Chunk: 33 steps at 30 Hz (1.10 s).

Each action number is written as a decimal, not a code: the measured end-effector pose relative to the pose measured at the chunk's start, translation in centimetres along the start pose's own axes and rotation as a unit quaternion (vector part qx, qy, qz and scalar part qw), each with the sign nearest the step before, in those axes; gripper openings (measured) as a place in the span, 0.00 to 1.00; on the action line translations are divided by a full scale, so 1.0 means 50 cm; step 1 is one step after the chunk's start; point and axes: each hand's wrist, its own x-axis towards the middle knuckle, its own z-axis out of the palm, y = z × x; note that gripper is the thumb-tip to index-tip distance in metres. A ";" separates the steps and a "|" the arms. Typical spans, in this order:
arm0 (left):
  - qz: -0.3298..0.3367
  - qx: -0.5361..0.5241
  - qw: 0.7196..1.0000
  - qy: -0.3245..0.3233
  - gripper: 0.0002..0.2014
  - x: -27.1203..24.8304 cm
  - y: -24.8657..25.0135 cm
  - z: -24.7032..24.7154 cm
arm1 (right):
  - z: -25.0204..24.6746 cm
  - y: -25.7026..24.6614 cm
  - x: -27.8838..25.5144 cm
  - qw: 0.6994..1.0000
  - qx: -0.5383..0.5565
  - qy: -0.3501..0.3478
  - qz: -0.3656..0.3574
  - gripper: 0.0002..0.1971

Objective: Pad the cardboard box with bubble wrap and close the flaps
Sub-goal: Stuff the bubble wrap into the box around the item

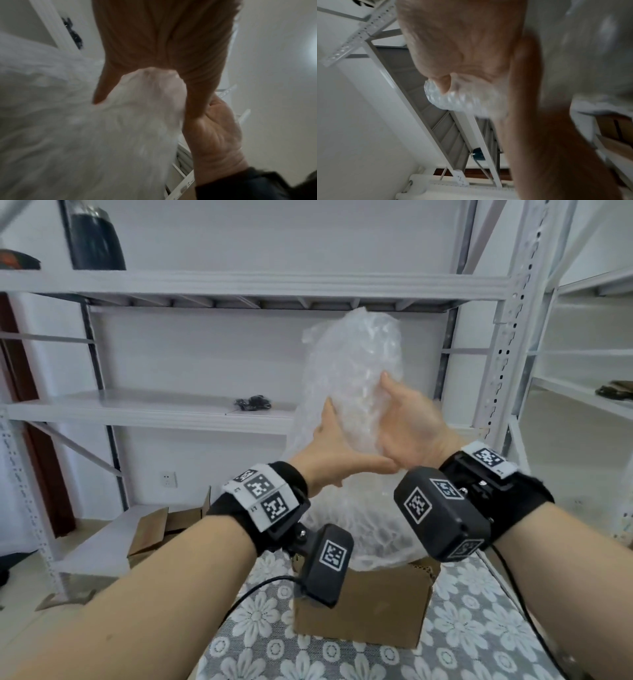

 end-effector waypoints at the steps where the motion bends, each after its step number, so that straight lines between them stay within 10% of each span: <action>1: 0.026 -0.055 0.998 0.028 0.58 0.003 0.001 -0.004 | 0.002 -0.002 -0.009 1.000 -0.009 -0.030 0.002 0.24; 5: 0.087 -0.109 0.977 0.158 0.28 0.028 -0.003 -0.054 | -0.008 -0.014 -0.029 0.993 -0.112 -0.025 -0.007 0.20; 10: 0.074 -0.286 0.908 0.298 0.38 0.035 0.028 -0.107 | -0.031 0.029 -0.051 0.895 -0.422 0.140 -0.021 0.26; 13: 0.076 -0.396 0.855 0.327 0.41 0.026 0.040 -0.130 | -0.056 0.051 -0.062 0.928 -0.329 0.167 0.046 0.35; 16: 0.012 -0.415 0.849 0.326 0.37 0.022 0.038 -0.160 | -0.074 0.079 -0.064 0.956 -0.185 0.053 0.222 0.45; 19: 0.011 -0.387 0.872 0.300 0.08 0.015 0.038 -0.179 | -0.072 0.136 -0.042 0.957 -0.032 -0.053 0.284 0.55; 23: 0.023 -0.199 0.935 0.293 0.20 -0.018 0.023 -0.173 | -0.034 0.187 0.011 0.948 0.211 -0.082 0.222 0.59; 27: 0.010 -0.069 0.952 0.299 0.23 -0.041 -0.020 -0.210 | -0.002 0.187 0.061 0.935 0.328 0.086 0.103 0.42; 29: -0.014 -0.083 0.958 0.273 0.20 -0.051 -0.025 -0.225 | 0.008 0.170 0.073 0.954 0.250 0.160 0.039 0.31; 33: -0.075 -0.247 0.924 0.281 0.06 -0.058 -0.042 -0.247 | -0.022 0.103 0.084 0.975 -0.020 0.212 -0.069 0.41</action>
